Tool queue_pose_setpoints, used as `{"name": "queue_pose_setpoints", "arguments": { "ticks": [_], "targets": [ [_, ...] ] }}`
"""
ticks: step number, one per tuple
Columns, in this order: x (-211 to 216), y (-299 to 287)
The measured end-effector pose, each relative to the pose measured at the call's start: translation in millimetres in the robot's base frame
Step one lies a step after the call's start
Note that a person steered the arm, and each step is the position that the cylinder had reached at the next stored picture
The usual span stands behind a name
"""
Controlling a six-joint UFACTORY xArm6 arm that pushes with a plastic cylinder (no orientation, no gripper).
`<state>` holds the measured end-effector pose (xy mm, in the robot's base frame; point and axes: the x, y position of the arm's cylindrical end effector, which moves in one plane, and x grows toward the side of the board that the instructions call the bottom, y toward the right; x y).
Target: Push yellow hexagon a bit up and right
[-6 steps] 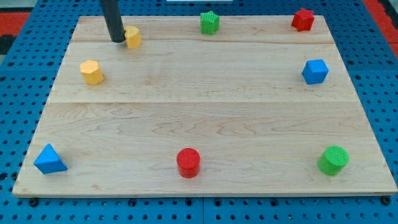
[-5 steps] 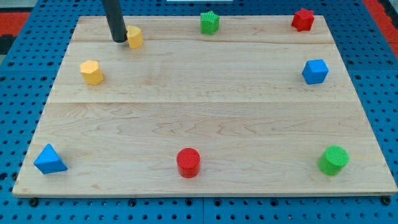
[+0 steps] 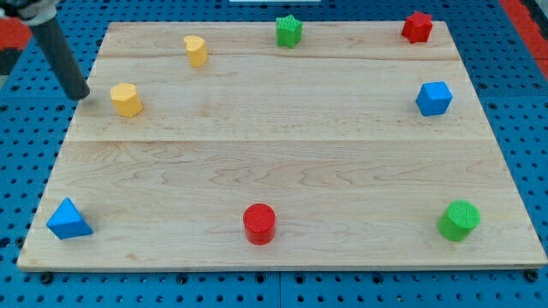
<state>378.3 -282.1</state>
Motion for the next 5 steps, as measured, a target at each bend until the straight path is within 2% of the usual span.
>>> {"name": "queue_pose_setpoints", "arguments": {
  "ticks": [1,2,3,4,5],
  "targets": [
    [14.0,23.8],
    [10.8,80.0],
    [4.6,103.3],
    [4.6,45.2],
    [-8.6,31.0]
  ]
}}
